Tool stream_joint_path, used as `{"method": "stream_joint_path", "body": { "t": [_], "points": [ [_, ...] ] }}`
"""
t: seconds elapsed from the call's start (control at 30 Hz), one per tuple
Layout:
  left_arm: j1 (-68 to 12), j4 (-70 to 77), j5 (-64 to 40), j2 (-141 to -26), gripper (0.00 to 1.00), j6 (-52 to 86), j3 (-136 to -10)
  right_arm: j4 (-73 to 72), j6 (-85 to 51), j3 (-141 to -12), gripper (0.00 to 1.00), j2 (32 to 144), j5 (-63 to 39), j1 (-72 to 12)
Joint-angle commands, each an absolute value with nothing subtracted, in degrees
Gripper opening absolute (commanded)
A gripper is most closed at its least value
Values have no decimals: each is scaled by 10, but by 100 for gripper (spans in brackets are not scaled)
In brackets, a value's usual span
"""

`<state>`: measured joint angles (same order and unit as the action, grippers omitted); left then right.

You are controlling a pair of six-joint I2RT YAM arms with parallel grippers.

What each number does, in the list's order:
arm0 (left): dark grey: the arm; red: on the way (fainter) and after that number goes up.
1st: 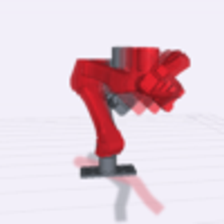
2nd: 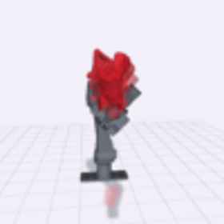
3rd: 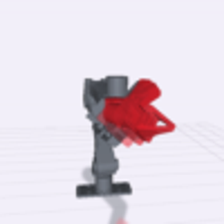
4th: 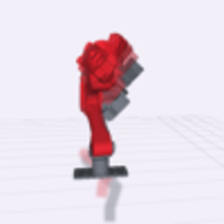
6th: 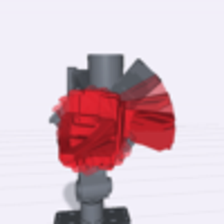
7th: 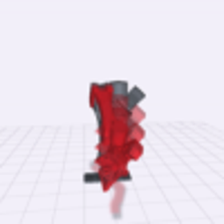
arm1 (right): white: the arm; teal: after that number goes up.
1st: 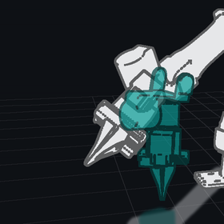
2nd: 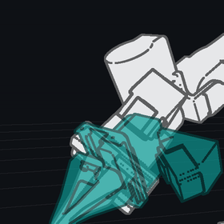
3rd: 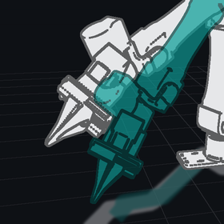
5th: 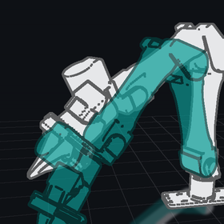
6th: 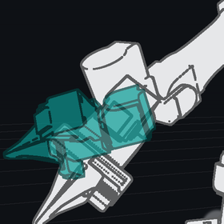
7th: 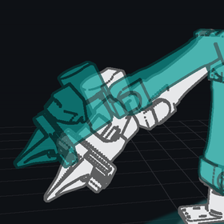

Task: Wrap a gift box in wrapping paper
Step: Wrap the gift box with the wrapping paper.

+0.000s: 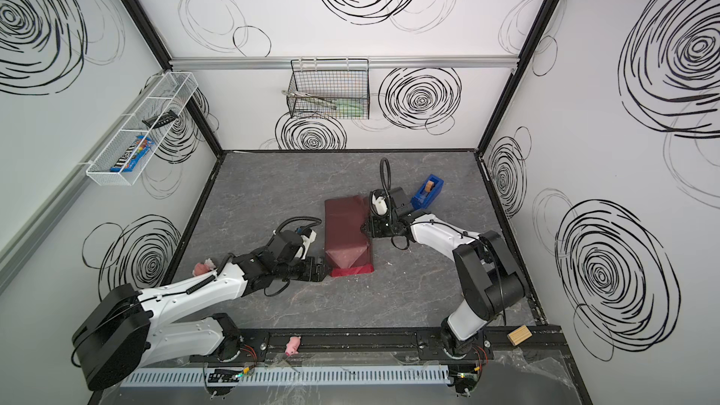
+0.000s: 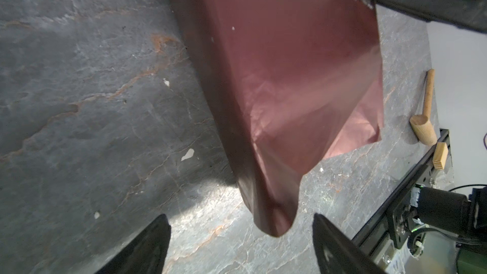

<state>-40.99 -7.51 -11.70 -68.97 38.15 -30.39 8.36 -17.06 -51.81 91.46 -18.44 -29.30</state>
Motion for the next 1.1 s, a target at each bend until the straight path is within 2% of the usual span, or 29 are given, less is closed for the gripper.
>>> {"method": "stream_joint_path", "body": {
  "t": [0.0, 0.43, 0.67, 0.83, 1.07],
  "points": [
    [-413, -54, -123, -698, 85, 380, -306, 93, -170, -500, 62, 928, -174, -296],
    [-414, -20, -133, -729, 72, 394, -323, 87, -164, -490, 63, 912, -191, -289],
    [-414, -14, -134, -739, 55, 400, -336, 82, -162, -482, 63, 911, -198, -287],
    [-414, -7, -138, -748, 51, 406, -344, 82, -159, -480, 63, 908, -199, -287],
    [-414, -17, -135, -760, 37, 412, -359, 83, -158, -480, 63, 909, -201, -286]
  ]
}}
